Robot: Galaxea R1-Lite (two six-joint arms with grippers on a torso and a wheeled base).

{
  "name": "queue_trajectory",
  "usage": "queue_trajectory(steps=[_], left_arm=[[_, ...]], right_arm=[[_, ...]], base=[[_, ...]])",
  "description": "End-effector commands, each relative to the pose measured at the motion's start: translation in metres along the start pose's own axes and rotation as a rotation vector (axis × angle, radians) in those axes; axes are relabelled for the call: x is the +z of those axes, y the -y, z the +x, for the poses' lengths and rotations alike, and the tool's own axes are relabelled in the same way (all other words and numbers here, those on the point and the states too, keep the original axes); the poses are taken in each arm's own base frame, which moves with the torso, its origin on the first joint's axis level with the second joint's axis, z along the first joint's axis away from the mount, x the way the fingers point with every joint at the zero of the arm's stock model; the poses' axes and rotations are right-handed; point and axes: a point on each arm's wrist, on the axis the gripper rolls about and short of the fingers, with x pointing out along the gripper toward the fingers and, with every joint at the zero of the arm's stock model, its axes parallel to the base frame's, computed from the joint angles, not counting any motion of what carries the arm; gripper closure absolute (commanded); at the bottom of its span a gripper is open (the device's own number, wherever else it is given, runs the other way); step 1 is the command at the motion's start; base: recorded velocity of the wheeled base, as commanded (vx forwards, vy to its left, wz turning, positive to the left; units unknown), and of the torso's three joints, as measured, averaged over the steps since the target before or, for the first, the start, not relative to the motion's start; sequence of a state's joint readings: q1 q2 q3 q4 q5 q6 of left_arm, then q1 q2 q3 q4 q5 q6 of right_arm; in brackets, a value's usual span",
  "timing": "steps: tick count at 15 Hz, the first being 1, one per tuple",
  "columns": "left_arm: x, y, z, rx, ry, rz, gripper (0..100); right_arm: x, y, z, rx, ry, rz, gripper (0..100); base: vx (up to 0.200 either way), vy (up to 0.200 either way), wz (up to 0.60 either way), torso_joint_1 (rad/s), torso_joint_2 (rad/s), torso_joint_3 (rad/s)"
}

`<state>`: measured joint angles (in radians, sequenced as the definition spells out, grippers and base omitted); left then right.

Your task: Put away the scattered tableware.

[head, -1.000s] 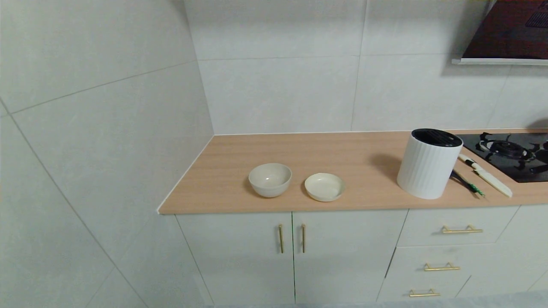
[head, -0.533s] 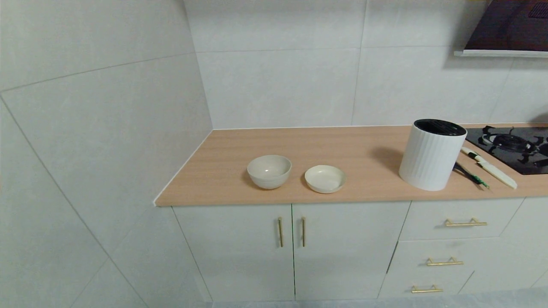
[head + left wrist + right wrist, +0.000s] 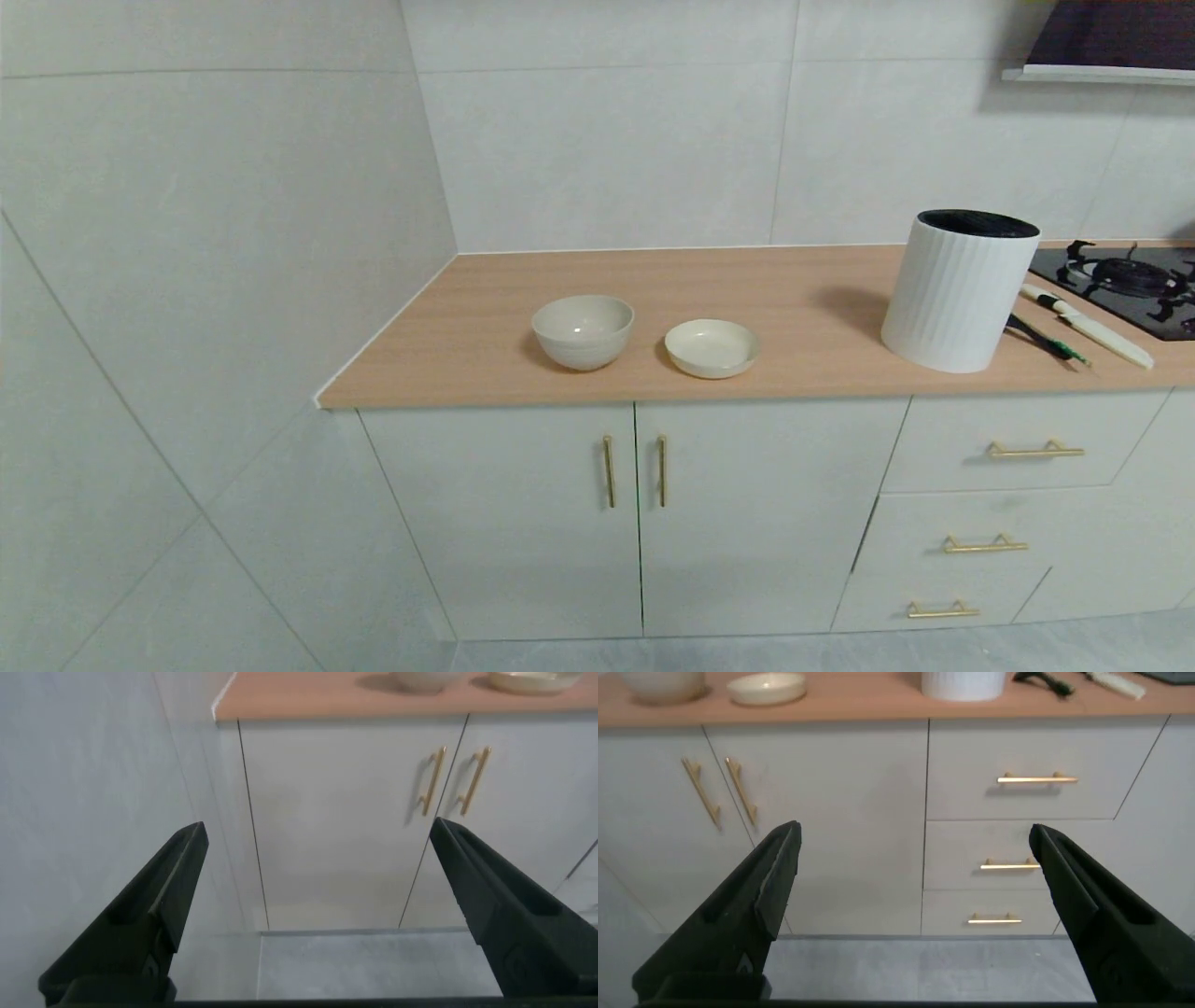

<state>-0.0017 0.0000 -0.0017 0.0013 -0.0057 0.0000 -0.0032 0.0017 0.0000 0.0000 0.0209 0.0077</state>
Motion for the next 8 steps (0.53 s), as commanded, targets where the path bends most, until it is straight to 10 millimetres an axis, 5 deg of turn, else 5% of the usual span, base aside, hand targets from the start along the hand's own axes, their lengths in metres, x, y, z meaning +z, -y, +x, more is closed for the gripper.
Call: queue_trajectory(steps=[1,8], left_arm=[[-0.0001,0.0,0.0,0.0,0.0,0.0,0],[-0.0001,0.0,0.0,0.001,0.0,0.0,0]], right_arm=[[0.0,0.0,0.0,0.001,0.0,0.0,0],[0.0,0.0,0.0,0.001,0.0,0.0,0]], base=[[0.0,0.0,0.0,-0.212,0.52,0.3],[0.0,0.0,0.0,-0.192,0.5,0.295]])
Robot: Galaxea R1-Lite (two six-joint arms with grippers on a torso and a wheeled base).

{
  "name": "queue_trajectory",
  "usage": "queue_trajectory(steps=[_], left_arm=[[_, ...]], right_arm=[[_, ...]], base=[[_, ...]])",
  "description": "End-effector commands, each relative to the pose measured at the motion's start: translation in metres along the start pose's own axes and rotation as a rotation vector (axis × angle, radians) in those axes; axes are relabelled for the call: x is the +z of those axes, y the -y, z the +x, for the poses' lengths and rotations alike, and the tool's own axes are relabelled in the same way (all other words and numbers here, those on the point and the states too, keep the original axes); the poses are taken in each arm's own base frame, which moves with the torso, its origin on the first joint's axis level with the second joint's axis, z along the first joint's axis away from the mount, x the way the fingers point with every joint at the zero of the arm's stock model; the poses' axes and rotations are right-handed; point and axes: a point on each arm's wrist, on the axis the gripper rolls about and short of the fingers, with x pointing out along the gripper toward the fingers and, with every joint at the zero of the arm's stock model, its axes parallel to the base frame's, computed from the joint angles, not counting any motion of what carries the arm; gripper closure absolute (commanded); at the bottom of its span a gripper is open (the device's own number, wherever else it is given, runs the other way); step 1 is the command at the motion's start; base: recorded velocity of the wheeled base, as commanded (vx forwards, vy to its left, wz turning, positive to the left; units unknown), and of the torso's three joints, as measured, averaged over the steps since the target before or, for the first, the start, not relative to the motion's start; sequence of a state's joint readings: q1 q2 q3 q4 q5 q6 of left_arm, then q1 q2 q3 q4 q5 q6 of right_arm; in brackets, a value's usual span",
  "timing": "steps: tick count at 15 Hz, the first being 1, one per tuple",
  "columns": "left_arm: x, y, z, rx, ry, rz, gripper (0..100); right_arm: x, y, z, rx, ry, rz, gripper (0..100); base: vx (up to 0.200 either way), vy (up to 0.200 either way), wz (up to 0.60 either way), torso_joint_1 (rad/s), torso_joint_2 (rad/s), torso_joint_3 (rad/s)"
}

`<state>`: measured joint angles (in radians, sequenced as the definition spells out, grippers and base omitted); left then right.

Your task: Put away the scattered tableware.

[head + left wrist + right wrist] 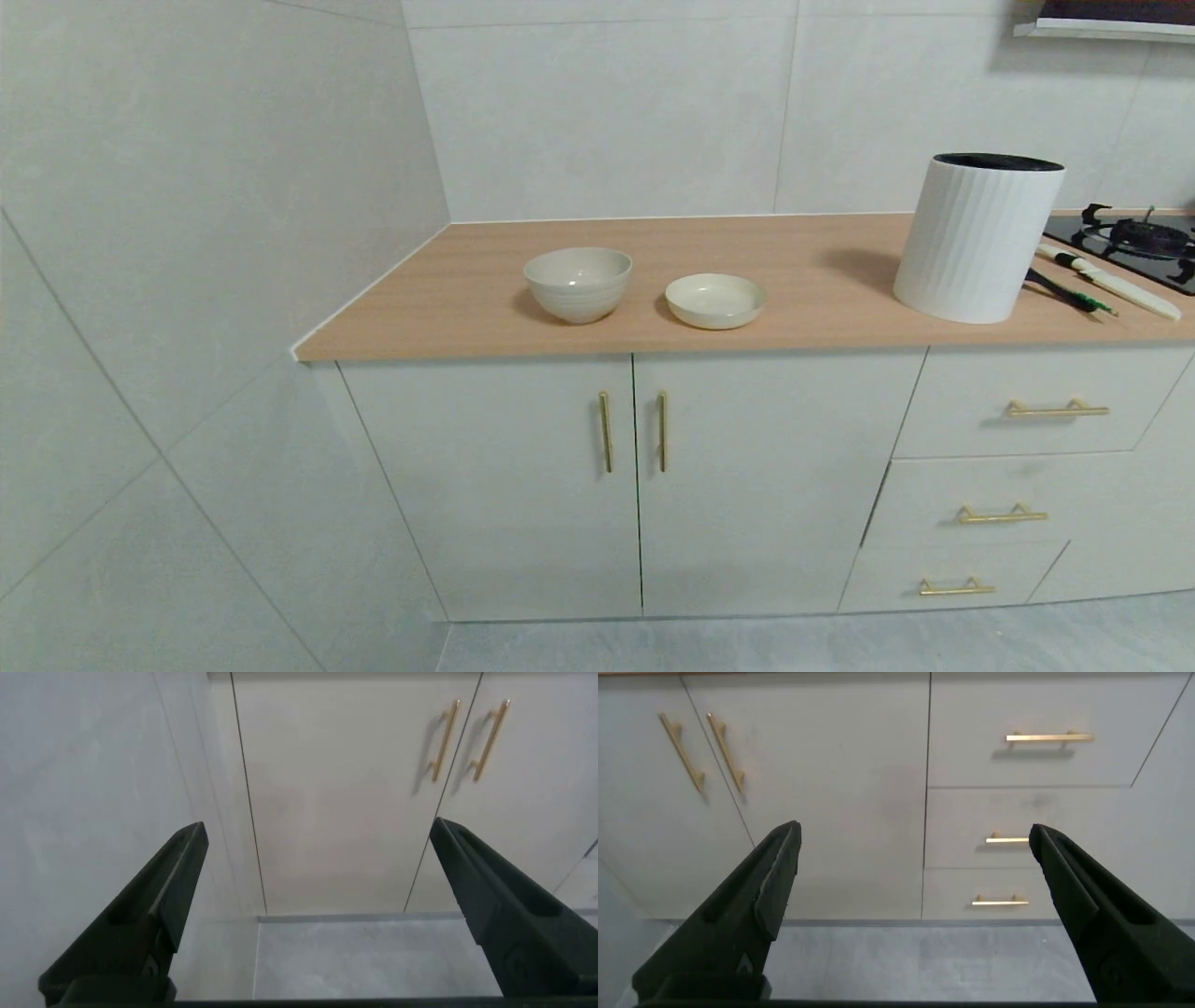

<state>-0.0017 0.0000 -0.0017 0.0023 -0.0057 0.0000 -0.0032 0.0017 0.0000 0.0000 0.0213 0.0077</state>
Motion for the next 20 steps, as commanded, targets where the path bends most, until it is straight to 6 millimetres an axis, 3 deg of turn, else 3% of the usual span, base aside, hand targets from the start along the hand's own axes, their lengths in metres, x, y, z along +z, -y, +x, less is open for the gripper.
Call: queue_trajectory(steps=[1,12,20], left_arm=[[0.0,0.0,0.0,0.0,0.001,0.0,0],[0.0,0.0,0.0,0.0,0.001,0.0,0],[0.0,0.0,0.0,0.0,0.001,0.0,0]], right_arm=[[0.0,0.0,0.0,0.0,0.0,0.0,0],[0.0,0.0,0.0,0.0,0.0,0.0,0],[0.0,0.0,0.0,0.0,0.0,0.0,0]], base=[[0.0,0.0,0.0,-0.173,0.5,0.31],[0.0,0.0,0.0,-0.129,0.45,0.315],[0.0,0.0,0.0,-0.009,0.05,0.031]])
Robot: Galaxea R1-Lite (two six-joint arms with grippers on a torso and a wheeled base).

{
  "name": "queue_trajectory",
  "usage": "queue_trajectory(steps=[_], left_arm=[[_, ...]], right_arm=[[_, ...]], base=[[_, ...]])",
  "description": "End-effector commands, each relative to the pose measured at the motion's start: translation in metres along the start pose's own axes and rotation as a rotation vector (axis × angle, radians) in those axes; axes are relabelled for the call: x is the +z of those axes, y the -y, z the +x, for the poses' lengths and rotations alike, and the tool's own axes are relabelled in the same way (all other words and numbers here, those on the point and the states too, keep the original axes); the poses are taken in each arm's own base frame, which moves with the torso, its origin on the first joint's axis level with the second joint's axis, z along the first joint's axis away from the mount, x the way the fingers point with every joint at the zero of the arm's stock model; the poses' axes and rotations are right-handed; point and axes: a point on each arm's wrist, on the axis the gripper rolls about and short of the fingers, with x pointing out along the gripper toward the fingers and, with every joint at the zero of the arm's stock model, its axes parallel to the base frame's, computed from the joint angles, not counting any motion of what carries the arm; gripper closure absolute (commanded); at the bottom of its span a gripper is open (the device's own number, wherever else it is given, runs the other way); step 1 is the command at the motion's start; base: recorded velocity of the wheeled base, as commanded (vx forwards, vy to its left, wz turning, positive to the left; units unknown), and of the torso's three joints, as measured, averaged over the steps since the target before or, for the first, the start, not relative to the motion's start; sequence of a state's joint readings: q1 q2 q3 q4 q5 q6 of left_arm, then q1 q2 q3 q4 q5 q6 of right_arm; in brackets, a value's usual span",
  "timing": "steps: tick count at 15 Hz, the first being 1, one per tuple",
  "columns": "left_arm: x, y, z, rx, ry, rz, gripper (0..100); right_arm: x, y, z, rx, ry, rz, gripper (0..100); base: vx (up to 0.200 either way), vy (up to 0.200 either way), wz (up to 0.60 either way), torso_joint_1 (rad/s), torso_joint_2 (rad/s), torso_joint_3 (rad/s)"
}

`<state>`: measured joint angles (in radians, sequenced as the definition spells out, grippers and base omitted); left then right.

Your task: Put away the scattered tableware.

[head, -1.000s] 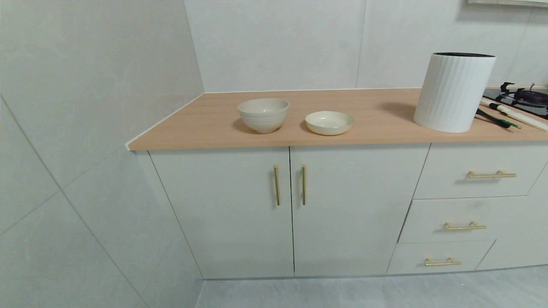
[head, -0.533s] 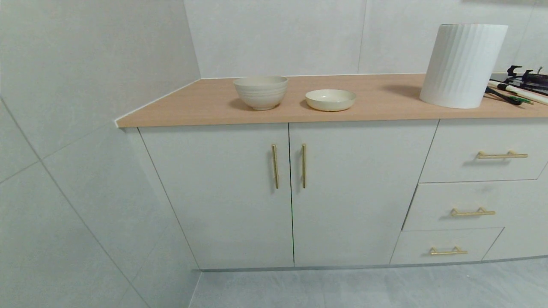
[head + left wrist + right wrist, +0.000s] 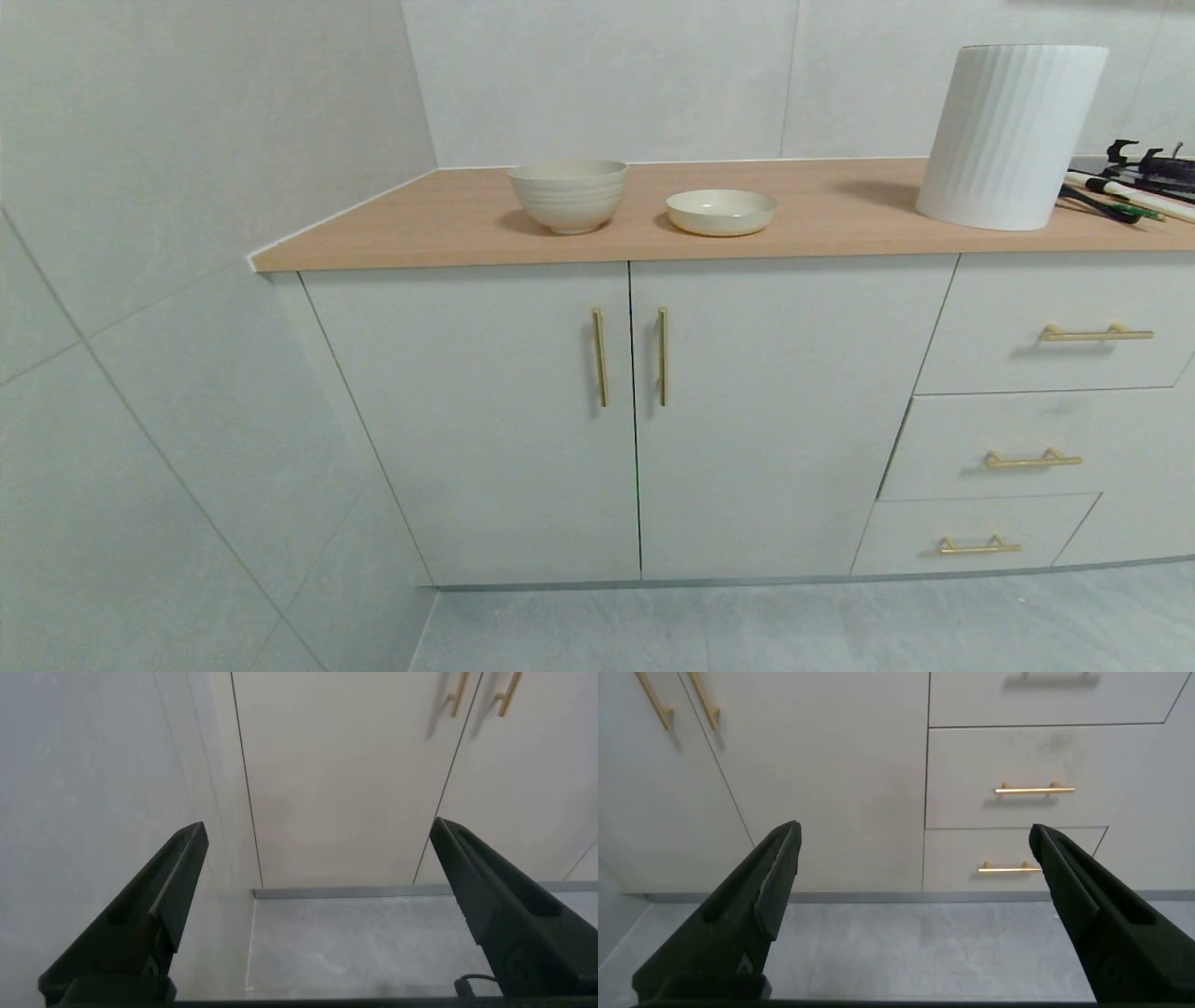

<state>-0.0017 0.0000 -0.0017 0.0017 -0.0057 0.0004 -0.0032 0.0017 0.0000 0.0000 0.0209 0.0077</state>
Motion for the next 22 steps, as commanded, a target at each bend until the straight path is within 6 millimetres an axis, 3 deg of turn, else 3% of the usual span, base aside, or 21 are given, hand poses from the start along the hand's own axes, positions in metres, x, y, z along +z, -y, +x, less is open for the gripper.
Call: queue_trajectory(steps=[1,13,18,22], left_arm=[[0.0,0.0,0.0,0.0,0.0,0.0,0],[0.0,0.0,0.0,0.0,0.0,0.0,0],[0.0,0.0,0.0,0.0,0.0,0.0,0],[0.0,0.0,0.0,0.001,0.0,0.0,0]], right_arm=[[0.0,0.0,0.0001,0.001,-0.001,0.0,0],[0.0,0.0,0.0,0.001,0.0,0.0,0],[0.0,0.0,0.0,0.001,0.0,0.0,0],[0.0,0.0,0.0,-0.001,0.0,-0.002,0]], base=[[0.0,0.0,0.0,0.0,0.0,0.0],[0.0,0.0,0.05,0.0,0.0,0.0],[0.2,0.0,0.0,0.0,0.0,0.002],[0.0,0.0,0.0,0.0,0.0,0.0]])
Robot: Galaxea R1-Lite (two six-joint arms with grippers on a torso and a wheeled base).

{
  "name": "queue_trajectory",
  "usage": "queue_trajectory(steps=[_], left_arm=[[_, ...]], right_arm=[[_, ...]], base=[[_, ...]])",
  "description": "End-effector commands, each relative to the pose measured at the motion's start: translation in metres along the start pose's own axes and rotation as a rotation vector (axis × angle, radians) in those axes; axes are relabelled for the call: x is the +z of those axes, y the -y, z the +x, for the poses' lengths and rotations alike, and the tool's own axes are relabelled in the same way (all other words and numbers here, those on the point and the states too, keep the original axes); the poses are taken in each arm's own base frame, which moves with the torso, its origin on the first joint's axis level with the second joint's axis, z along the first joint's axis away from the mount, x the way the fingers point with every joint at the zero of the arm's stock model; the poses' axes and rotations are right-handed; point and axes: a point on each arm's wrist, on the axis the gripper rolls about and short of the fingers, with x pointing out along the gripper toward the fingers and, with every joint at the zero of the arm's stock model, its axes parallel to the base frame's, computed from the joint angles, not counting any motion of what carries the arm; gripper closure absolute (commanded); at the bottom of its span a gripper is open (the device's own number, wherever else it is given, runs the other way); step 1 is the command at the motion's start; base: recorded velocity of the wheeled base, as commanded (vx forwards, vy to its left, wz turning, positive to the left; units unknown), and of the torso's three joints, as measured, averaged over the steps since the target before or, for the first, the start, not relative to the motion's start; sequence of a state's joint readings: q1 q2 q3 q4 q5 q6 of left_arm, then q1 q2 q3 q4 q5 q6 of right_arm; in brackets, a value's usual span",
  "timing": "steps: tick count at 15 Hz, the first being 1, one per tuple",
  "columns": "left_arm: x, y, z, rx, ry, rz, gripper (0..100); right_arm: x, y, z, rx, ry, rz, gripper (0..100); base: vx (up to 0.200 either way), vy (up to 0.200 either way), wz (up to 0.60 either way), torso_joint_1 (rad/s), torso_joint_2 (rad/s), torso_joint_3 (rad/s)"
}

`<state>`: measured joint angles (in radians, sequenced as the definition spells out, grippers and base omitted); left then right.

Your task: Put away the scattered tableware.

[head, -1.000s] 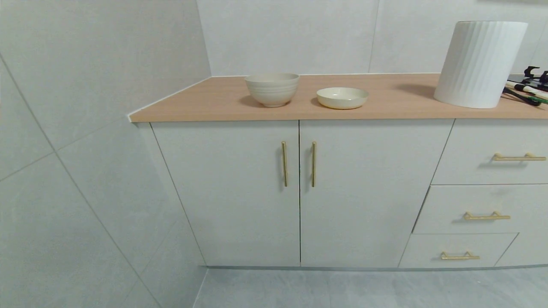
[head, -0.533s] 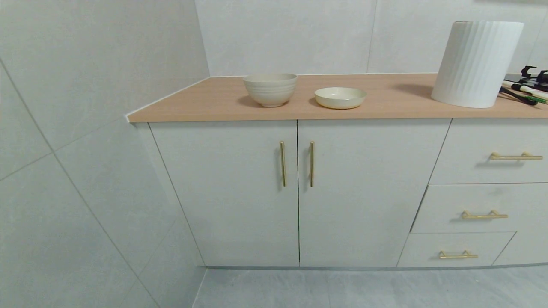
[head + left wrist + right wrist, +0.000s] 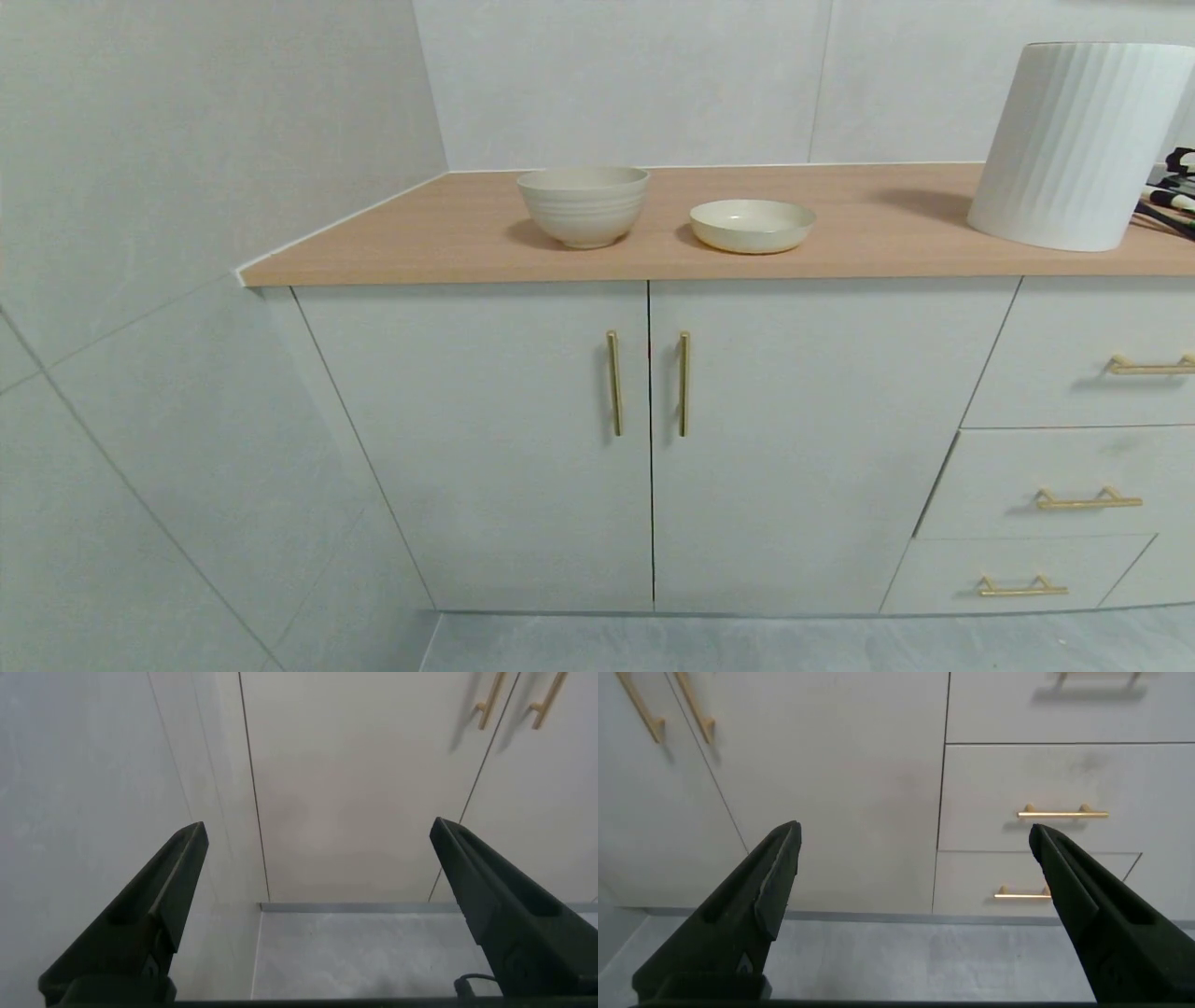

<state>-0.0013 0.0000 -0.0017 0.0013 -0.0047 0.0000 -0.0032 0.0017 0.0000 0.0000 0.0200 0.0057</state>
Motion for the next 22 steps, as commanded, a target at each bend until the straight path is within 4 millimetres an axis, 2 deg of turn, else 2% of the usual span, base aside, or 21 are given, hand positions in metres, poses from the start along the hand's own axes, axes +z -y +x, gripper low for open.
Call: queue_trajectory(steps=[1,5,6,7,8,9,10,12,13,15,16,18,19,20,21,22], left_arm=[[0.0,0.0,0.0,-0.002,0.0,0.0,0],[0.0,0.0,0.0,-0.002,0.0,0.0,0],[0.0,0.0,0.0,-0.002,0.0,0.0,0],[0.0,0.0,0.0,0.0,0.0,0.0,0],[0.0,0.0,0.0,0.0,0.0,0.0,0],[0.0,0.0,0.0,0.0,0.0,0.0,0],[0.0,0.0,0.0,0.0,0.0,0.0,0],[0.0,0.0,0.0,0.0,0.0,0.0,0],[0.0,0.0,0.0,0.0,0.0,0.0,0],[0.0,0.0,0.0,-0.002,0.0,0.0,0],[0.0,0.0,0.0,-0.002,0.0,0.0,0],[0.0,0.0,0.0,0.0,0.0,0.002,0],[0.0,0.0,0.0,0.0,0.0,0.002,0],[0.0,0.0,0.0,0.0,0.0,0.003,0],[0.0,0.0,0.0,0.0,0.0,0.003,0],[0.0,0.0,0.0,-0.002,0.0,0.005,0]], right_arm=[[0.0,0.0,0.0,0.0,0.0,0.0,0],[0.001,0.0,0.0,0.003,0.006,-0.006,0],[0.008,0.0,-0.002,0.013,0.043,0.001,0],[0.039,-0.002,-0.012,0.087,0.156,0.031,0],[0.046,-0.003,-0.015,0.125,0.161,0.049,0],[0.057,-0.006,-0.009,0.272,0.047,0.059,0],[0.061,-0.007,-0.005,0.323,0.001,0.065,0],[0.092,-0.011,0.028,0.539,-0.192,0.119,0],[0.105,-0.012,0.046,0.551,-0.254,0.141,0],[0.116,-0.014,0.069,0.593,-0.335,0.156,0],[0.13,-0.028,0.096,0.734,-0.418,0.167,0],[0.135,-0.052,0.129,0.864,-0.476,0.182,0],[0.135,-0.052,0.129,0.864,-0.476,0.182,0],[0.131,-0.083,0.174,0.941,-0.457,0.173,0],[0.13,-0.085,0.178,0.945,-0.455,0.174,0],[0.12,-0.109,0.221,0.958,-0.445,0.191,0]], base=[[0.0,0.0,0.0,0.0,0.0,0.0],[0.0,0.0,0.0,0.0,0.0,0.0],[0.0,0.0,0.0,0.0,0.0,0.0],[0.0,0.0,0.0,0.0,0.0,0.0],[0.0,0.0,0.0,0.0,0.0,0.0],[0.0,0.0,0.0,0.0,0.0,0.0],[0.0,0.0,0.0,0.0,0.0,0.0],[0.0,0.0,0.0,0.0,0.0,0.0],[0.0,0.0,0.0,0.0,0.0,0.0],[0.0,0.0,0.0,0.0,0.0,0.0],[0.0,0.0,0.0,0.0,0.0,0.0],[0.0,0.0,0.0,0.0,0.0,0.0],[0.0,0.0,0.0,0.0,0.0,0.0],[0.0,0.0,0.0,0.0,0.0,0.0],[0.0,0.0,0.0,0.0,0.0,0.0],[0.0,0.0,0.0,0.0,0.0,0.0]])
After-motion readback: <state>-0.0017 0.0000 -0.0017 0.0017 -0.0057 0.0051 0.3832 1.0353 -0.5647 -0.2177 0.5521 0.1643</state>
